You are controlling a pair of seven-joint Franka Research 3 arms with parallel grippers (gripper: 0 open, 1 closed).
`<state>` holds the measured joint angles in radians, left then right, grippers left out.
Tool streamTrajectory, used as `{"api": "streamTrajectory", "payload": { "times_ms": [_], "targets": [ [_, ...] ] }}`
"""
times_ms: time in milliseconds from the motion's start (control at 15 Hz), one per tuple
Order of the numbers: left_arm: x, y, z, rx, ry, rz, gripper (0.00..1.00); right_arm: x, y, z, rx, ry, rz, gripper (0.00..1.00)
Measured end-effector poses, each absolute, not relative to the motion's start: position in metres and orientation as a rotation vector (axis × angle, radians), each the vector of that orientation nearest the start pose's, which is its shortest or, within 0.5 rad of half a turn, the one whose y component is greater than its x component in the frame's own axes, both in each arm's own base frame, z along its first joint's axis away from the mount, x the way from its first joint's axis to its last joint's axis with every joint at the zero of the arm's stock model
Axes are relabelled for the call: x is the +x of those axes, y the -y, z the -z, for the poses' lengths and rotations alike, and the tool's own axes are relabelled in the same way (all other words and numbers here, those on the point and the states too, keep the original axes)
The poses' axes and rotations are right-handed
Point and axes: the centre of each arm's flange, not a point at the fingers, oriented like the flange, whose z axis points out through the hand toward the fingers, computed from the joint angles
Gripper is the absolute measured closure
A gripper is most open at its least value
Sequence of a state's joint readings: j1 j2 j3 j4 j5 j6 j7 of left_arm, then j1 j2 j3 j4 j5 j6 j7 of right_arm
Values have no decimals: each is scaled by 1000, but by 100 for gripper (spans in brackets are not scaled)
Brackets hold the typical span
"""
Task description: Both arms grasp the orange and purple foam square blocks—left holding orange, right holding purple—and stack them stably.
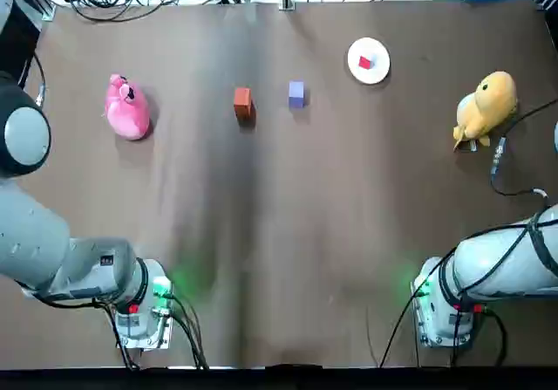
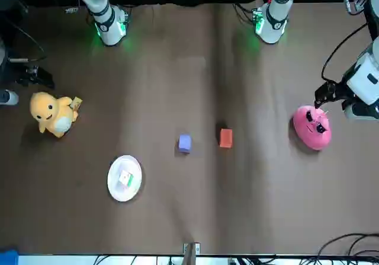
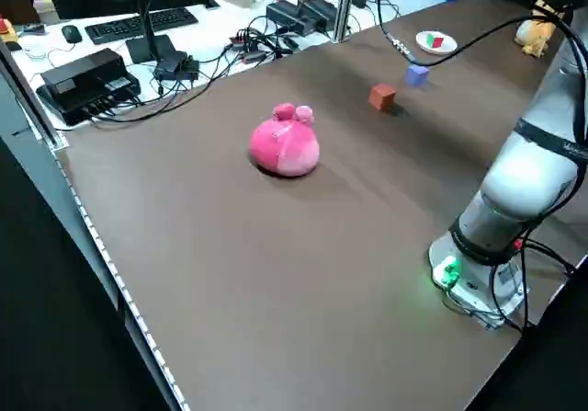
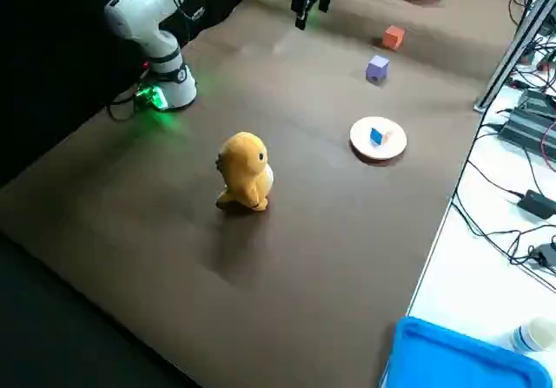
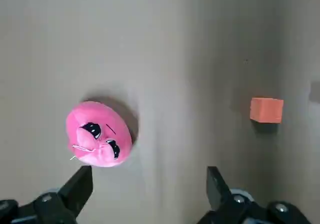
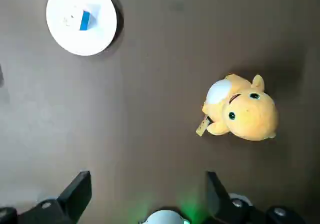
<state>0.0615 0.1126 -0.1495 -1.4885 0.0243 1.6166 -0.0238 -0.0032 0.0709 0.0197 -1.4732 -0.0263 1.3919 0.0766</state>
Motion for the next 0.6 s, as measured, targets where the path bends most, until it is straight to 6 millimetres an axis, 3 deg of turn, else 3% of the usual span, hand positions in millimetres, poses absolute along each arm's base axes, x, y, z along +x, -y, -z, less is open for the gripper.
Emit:
{"api": "streamTrajectory", "payload": {
  "times_ms": [333,600],
  "targets": [
    [592,43,-602,-3133,-99,22,0,557,-7,-616,-3163,-95,-242,0],
    [600,47,-584,-3177,-98,-26,0,556,-42,-616,-3152,1,-237,0]
  ]
}}
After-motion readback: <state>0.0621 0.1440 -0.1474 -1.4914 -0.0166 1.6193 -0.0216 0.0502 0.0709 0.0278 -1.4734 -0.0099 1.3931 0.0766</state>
